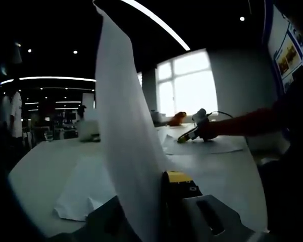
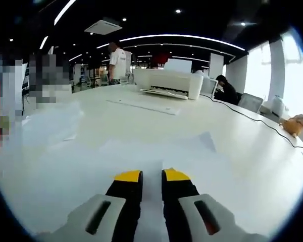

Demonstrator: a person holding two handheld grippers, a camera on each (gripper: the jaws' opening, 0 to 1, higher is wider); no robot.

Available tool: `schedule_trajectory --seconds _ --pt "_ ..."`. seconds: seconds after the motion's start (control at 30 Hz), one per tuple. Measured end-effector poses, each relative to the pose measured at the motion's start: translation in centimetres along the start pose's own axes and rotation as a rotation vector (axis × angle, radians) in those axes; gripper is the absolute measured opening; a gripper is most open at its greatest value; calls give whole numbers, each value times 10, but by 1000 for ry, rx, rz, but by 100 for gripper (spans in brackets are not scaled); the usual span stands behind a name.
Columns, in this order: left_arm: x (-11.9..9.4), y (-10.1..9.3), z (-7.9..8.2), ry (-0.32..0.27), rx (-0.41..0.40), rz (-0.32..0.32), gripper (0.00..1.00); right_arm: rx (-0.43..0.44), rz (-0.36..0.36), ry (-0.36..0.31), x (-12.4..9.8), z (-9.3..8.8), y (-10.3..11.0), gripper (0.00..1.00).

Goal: Organize the stack of printing papers by aligning and flattening the scattered papers on the table

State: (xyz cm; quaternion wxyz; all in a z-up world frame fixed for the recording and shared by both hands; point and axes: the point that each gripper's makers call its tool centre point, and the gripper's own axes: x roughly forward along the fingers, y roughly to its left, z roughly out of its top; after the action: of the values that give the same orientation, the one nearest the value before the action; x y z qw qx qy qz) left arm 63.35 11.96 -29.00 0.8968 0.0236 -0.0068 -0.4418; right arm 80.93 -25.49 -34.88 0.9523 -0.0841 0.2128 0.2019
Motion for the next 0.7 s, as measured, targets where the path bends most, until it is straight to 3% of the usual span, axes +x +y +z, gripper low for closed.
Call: schedule_trajectory --seconds 0.13,0.7 --pt "0 0 0 -3 -2 0 7 -13 -16 1 -2 0 -3 0" --pt "-1 0 1 -6 -2 0 6 12 -7 -117 -19 36 2 0"
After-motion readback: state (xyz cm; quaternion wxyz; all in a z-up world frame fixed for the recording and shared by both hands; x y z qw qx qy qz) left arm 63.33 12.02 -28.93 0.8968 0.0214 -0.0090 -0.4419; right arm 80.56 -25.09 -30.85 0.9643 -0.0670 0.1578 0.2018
